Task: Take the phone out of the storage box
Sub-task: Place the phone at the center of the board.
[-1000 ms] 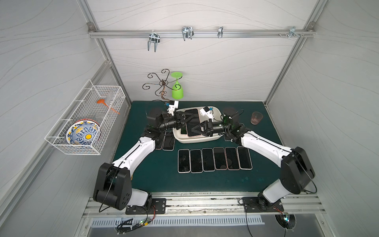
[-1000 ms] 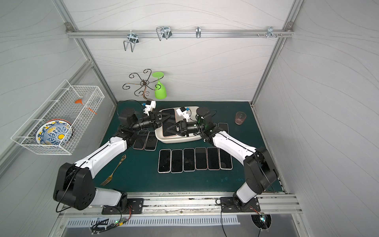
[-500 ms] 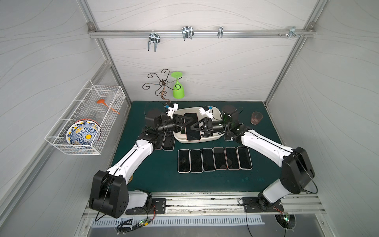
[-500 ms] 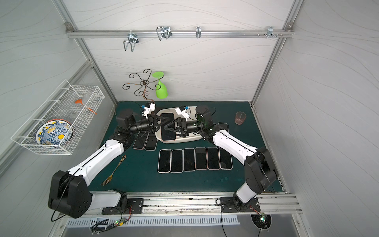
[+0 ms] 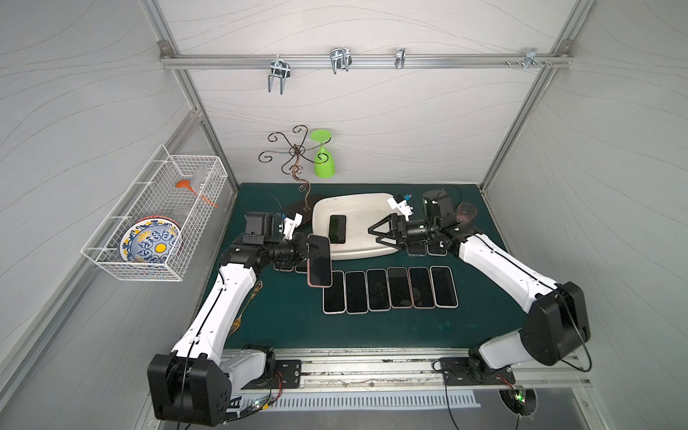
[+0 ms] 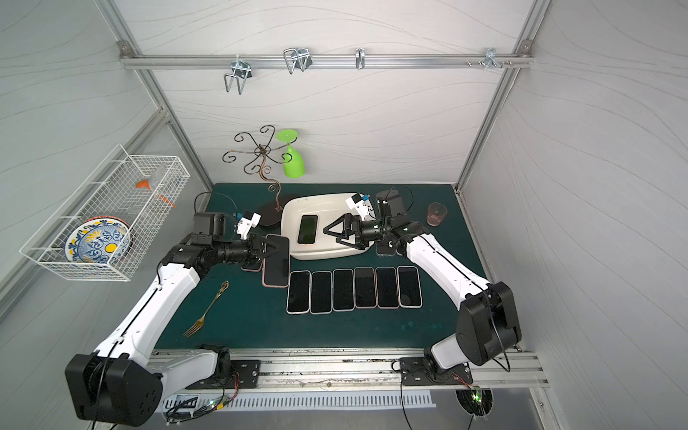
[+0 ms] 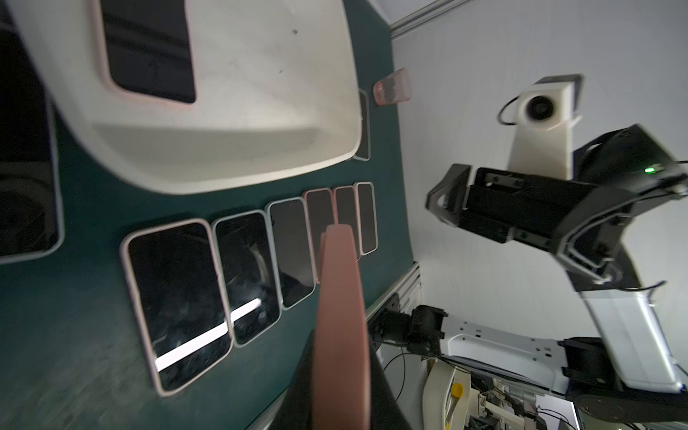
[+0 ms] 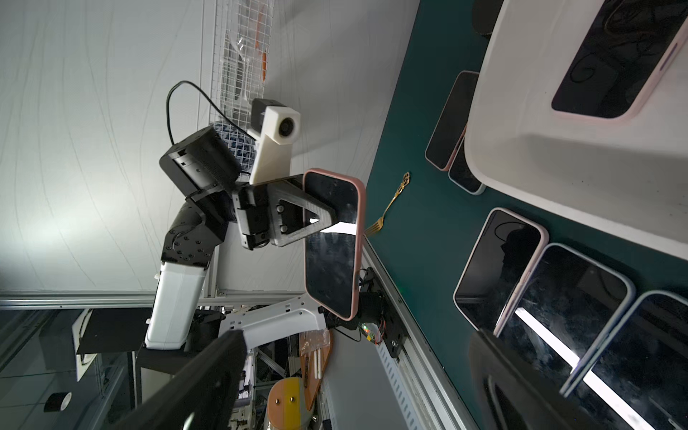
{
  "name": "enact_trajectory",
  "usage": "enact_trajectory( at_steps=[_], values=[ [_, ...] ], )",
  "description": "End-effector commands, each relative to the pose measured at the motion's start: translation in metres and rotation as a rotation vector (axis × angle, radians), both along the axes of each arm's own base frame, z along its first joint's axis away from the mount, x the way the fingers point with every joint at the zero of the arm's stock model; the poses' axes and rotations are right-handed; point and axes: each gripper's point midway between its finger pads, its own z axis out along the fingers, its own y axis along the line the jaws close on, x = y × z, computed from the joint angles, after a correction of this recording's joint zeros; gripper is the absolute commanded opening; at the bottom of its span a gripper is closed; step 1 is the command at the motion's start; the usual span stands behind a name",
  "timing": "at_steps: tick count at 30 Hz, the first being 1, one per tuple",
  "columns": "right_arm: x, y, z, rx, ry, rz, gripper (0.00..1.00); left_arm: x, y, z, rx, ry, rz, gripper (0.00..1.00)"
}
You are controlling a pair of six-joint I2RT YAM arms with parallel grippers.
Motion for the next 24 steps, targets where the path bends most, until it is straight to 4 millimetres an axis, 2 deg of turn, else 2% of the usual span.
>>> enact_trajectory(
  at_steps=[1,7,12,19,24],
  values=[
    [-0.014,-0.003,0.009,0.0,-0.036,0.037,0.99,-0.031,0.015,-0.026,0.086,0.066,0.005,0.0],
    [-0.02,-0.002,0.018,0.028,-0.053,0.072,0.99,-0.034,0.03,-0.042,0.157,0.112,0.095,0.0],
    [-0.022,-0.001,0.021,0.053,-0.056,0.098,0.99,-0.017,0.046,-0.072,0.279,0.183,0.135,0.0],
    [-0.021,0.003,0.015,0.066,-0.049,0.14,0.99,0.002,0.06,-0.115,0.439,0.223,0.093,0.0],
    [-0.014,0.006,0.011,0.07,-0.044,0.148,0.98,0.017,0.06,-0.131,0.492,0.228,0.076,0.0]
  ],
)
